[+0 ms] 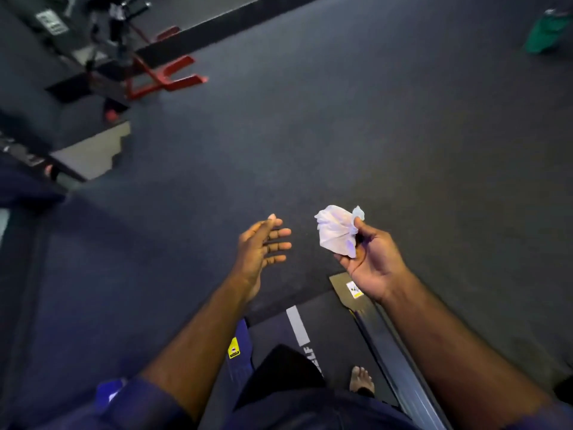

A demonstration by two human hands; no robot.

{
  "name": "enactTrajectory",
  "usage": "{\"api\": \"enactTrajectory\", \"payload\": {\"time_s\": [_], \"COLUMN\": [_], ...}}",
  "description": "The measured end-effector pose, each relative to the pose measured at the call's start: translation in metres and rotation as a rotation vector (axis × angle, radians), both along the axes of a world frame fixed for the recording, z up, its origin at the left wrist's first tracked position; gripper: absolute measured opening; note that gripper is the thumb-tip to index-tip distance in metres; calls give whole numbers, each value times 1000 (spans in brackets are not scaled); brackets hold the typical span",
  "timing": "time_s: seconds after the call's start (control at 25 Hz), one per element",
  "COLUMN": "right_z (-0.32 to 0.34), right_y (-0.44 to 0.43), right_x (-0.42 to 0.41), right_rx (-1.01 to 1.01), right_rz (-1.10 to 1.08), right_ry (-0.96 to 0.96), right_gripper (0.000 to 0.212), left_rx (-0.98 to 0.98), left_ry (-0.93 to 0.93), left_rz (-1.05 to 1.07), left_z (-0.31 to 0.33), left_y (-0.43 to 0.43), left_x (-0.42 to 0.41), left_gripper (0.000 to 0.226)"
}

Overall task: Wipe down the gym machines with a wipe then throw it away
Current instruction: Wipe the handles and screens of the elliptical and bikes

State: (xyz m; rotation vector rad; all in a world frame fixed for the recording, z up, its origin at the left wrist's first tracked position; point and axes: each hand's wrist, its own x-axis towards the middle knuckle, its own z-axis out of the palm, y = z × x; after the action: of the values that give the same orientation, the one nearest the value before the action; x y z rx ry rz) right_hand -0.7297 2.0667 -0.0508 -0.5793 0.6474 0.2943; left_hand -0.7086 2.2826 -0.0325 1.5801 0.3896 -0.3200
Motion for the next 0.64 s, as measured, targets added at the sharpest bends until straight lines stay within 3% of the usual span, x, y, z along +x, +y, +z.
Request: {"api": "enactTrajectory", "payload": {"time_s": [0.16, 0.36, 0.64], "right_z": [-1, -14, -2], "right_y": [46, 103, 100], "right_x": [83, 188, 316], "right_rx": [-40, -75, -132], "right_rz": [149, 252, 93], "right_ry": [18, 30, 56], "right_gripper": [39, 37, 35], "left_rx": [-38, -81, -141], "left_ry": [-18, 16, 36], "left_rz": [202, 263, 136], "left_z": [-12, -43, -49], "left_y": [58, 116, 117], "left_x": [40, 121, 287], "left_gripper": [35, 39, 40]}}
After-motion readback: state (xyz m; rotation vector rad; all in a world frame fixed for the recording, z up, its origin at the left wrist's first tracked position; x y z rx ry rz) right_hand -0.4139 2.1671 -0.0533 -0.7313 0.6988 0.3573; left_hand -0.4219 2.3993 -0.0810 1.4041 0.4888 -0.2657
